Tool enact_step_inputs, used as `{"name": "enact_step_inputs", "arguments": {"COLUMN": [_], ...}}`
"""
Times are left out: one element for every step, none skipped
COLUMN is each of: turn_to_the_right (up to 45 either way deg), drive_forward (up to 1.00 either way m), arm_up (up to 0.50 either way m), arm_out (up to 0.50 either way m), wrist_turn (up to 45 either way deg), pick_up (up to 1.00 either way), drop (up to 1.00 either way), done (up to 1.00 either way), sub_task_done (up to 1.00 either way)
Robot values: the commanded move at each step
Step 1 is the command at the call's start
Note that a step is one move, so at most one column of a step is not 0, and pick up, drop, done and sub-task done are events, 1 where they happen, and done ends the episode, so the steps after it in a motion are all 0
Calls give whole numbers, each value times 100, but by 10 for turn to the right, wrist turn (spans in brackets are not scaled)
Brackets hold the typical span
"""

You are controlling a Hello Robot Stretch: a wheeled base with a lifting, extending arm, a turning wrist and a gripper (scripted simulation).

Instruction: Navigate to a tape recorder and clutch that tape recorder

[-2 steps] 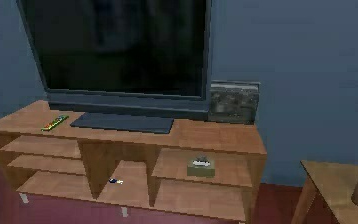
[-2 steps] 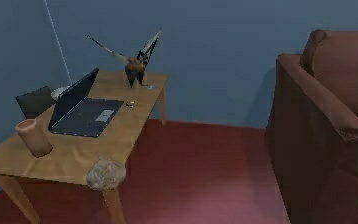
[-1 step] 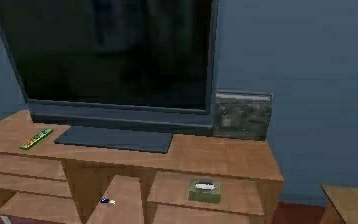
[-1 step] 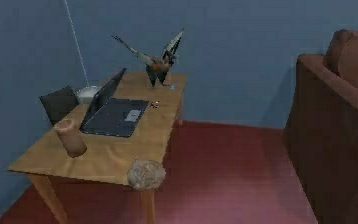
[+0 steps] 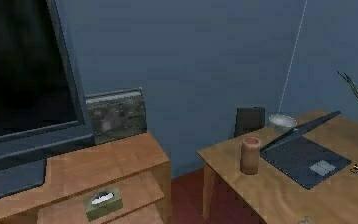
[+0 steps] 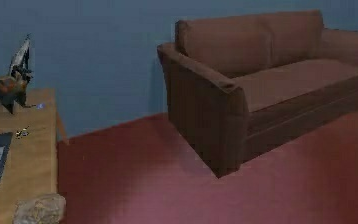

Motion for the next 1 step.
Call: {"name": "enact_step_inputs", "arguments": {"turn_to_the_right": [0], "drive_forward": [15], "arm_up": [0], "arm_out": [0], "wrist_turn": [0], "pick_up": [0], "drop": [0], "done": [0], "sub_task_done": [0]}}
